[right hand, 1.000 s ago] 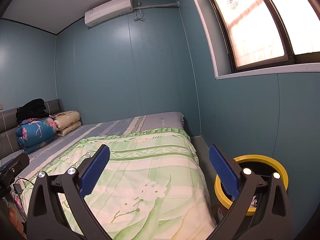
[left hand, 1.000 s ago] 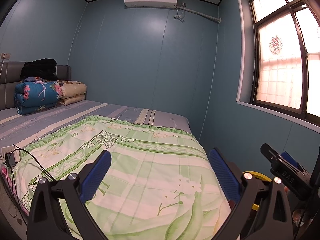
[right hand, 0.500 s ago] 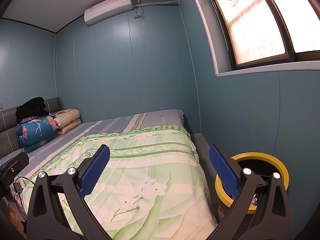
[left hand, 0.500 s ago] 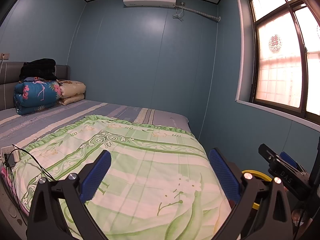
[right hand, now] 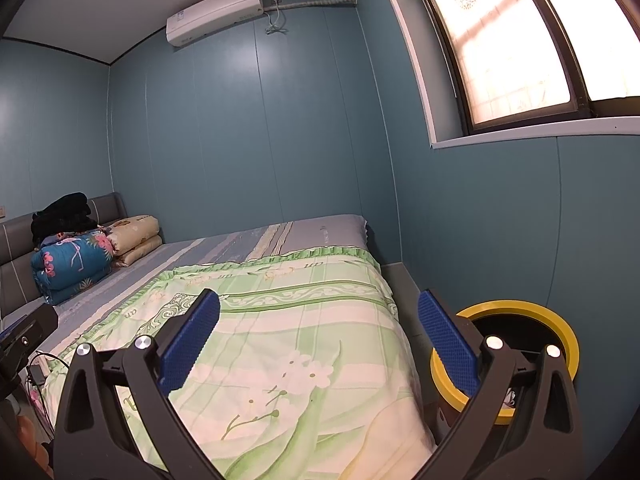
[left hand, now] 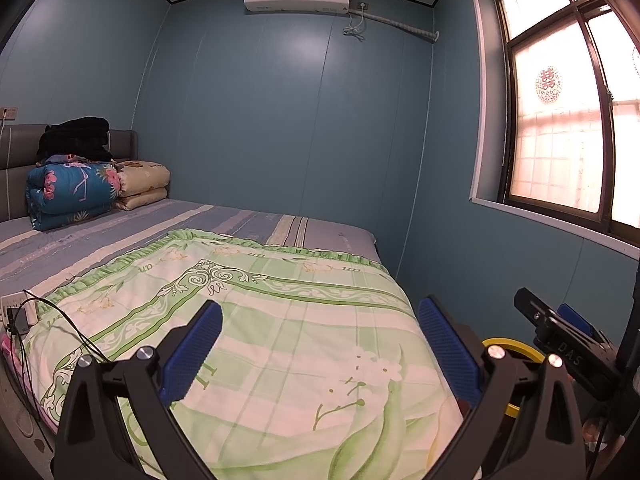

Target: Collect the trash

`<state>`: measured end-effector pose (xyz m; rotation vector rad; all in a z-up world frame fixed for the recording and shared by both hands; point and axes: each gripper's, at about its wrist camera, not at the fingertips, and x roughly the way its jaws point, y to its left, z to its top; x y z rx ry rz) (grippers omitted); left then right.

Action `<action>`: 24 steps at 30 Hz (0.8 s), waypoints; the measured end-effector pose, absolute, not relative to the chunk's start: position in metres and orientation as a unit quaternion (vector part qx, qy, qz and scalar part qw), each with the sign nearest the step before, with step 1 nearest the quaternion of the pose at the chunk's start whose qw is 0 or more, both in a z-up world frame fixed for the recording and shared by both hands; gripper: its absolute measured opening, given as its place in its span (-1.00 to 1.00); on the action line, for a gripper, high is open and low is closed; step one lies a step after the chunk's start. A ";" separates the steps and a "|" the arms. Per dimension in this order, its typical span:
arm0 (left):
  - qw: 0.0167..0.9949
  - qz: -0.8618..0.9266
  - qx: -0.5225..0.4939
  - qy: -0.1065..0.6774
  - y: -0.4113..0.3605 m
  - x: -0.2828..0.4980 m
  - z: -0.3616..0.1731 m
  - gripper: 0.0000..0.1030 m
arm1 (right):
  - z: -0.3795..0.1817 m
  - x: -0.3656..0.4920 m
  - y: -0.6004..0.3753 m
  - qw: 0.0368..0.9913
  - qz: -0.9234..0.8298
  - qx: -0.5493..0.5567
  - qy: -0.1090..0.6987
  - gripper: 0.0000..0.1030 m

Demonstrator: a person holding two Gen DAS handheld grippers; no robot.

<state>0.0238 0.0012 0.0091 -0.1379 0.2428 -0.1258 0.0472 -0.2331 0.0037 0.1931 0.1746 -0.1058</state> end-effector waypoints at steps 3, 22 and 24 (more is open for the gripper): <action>0.988 -0.064 -0.069 0.122 0.001 0.024 0.009 0.84 | 0.003 0.047 -0.234 0.990 -0.054 0.098 0.087 0.84; 0.987 -0.066 -0.065 0.128 -0.001 0.028 0.006 0.84 | 0.000 0.050 -0.234 0.989 -0.052 0.101 0.097 0.84; 0.987 -0.065 -0.065 0.129 -0.001 0.028 0.005 0.84 | 0.000 0.050 -0.235 0.989 -0.053 0.102 0.098 0.84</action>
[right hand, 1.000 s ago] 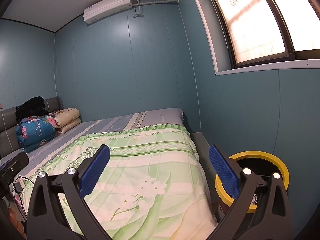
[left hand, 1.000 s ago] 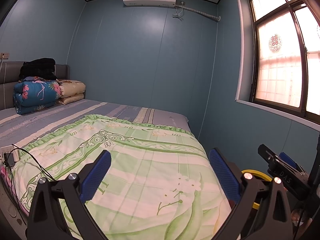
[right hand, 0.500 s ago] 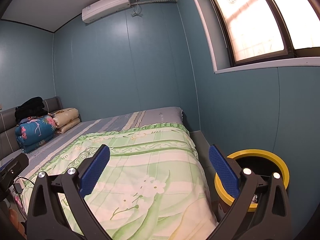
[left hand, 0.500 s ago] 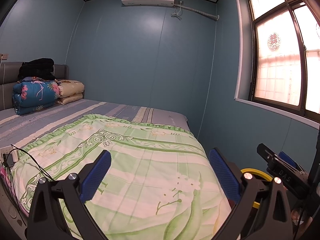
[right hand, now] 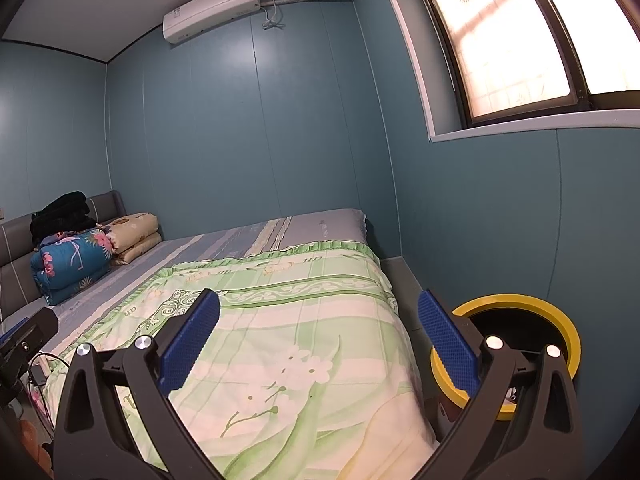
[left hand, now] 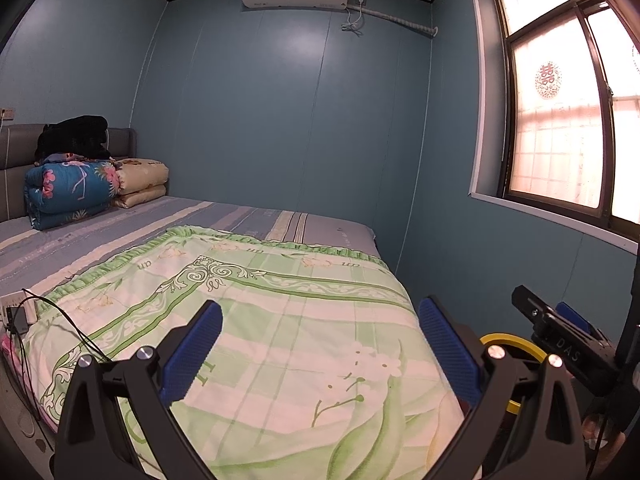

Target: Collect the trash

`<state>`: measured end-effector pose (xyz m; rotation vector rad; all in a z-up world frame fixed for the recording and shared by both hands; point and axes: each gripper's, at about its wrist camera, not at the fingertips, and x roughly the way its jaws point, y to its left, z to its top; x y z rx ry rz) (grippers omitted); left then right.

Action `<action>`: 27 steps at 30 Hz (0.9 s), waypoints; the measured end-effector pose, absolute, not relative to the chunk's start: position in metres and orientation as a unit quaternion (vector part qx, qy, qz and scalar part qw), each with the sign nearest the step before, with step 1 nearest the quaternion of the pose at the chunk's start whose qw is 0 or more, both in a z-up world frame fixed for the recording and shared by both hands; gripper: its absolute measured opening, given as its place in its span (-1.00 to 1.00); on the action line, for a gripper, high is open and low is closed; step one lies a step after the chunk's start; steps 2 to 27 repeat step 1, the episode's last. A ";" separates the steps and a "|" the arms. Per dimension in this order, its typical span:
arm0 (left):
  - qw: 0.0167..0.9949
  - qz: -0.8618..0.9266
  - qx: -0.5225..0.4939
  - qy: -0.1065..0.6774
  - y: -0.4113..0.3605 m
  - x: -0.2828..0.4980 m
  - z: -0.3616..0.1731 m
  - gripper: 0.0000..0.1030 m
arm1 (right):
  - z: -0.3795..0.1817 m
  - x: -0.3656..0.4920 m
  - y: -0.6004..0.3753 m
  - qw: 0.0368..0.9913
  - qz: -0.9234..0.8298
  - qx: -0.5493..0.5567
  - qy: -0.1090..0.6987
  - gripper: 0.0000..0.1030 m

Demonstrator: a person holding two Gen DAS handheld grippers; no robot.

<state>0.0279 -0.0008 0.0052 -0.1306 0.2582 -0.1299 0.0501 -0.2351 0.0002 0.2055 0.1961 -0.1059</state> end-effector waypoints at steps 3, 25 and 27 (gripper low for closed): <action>0.987 -0.066 -0.065 0.129 -0.001 0.028 0.005 0.84 | 0.000 0.050 -0.235 0.989 -0.053 0.102 0.098 0.84; 0.987 -0.066 -0.065 0.129 -0.001 0.028 0.005 0.84 | 0.000 0.050 -0.235 0.989 -0.053 0.102 0.098 0.84; 0.987 -0.066 -0.065 0.129 -0.001 0.028 0.005 0.84 | 0.000 0.050 -0.235 0.989 -0.053 0.102 0.098 0.84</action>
